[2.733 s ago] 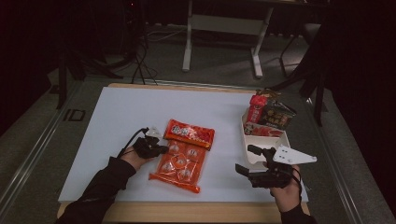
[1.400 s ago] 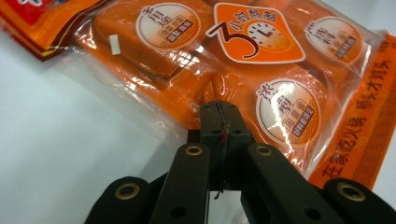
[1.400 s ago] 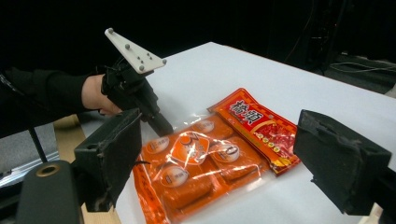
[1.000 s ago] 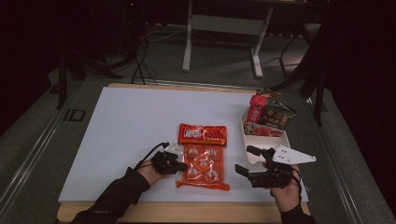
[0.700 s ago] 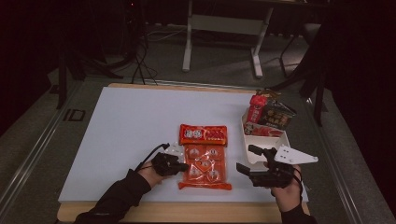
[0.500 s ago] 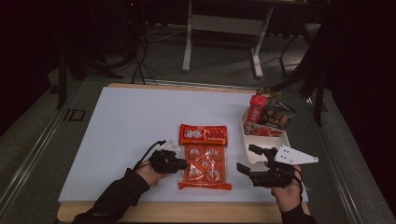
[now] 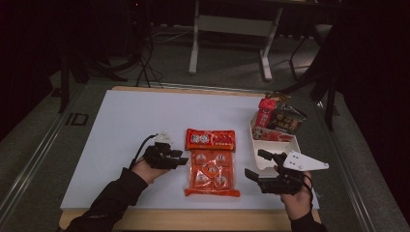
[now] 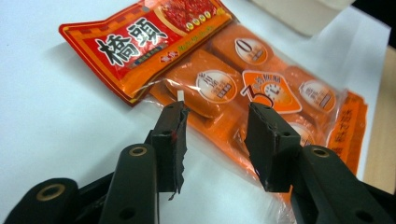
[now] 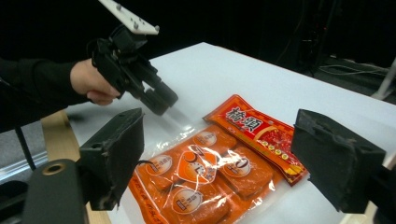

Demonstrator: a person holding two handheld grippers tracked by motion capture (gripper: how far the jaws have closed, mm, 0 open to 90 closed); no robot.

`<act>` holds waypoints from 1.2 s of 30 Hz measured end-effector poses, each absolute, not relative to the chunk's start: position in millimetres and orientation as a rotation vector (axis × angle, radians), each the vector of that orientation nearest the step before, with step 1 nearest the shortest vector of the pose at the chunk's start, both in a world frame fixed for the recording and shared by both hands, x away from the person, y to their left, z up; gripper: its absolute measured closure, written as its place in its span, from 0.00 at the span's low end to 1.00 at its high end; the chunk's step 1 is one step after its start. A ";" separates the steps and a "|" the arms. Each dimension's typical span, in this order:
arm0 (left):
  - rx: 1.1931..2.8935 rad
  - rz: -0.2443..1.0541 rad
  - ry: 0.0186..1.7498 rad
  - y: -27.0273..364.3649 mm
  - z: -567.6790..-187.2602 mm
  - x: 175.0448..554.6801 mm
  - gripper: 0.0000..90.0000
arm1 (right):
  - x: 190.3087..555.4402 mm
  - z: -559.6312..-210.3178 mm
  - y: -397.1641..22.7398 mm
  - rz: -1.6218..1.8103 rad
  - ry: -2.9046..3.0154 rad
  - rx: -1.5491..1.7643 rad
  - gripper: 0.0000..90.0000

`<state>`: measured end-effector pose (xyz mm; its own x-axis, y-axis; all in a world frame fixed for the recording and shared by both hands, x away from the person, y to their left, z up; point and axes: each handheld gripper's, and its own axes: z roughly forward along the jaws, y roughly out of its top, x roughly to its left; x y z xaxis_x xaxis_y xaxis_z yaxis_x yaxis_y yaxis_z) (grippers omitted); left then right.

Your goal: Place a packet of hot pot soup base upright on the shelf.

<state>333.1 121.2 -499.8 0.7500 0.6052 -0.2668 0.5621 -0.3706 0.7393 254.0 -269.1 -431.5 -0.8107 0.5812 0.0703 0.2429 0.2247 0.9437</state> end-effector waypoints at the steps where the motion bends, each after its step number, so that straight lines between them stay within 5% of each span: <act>1: 2.052 0.061 0.885 122.6 -499.8 335.1 0.59 | 253.5 -430.8 -269.5 1.610 2.204 0.772 0.17; 11: 2.045 0.069 0.955 130.6 -508.5 355.6 0.50 | 248.6 -427.5 -272.5 1.599 2.161 0.776 0.13; 24: 2.011 0.108 1.099 136.0 -518.8 385.6 0.25 | 243.3 -427.8 -264.0 1.547 2.152 0.745 0.12; 36: 2.003 0.111 1.097 127.5 -531.5 406.8 0.27 | 243.1 -429.7 -260.0 1.526 2.184 0.742 0.12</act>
<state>406.8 127.5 -531.5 0.6149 0.7328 -0.2916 0.6592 -0.2746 0.7001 243.1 -260.0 -429.7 -0.7915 0.6112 -0.0042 0.2062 0.2734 0.9395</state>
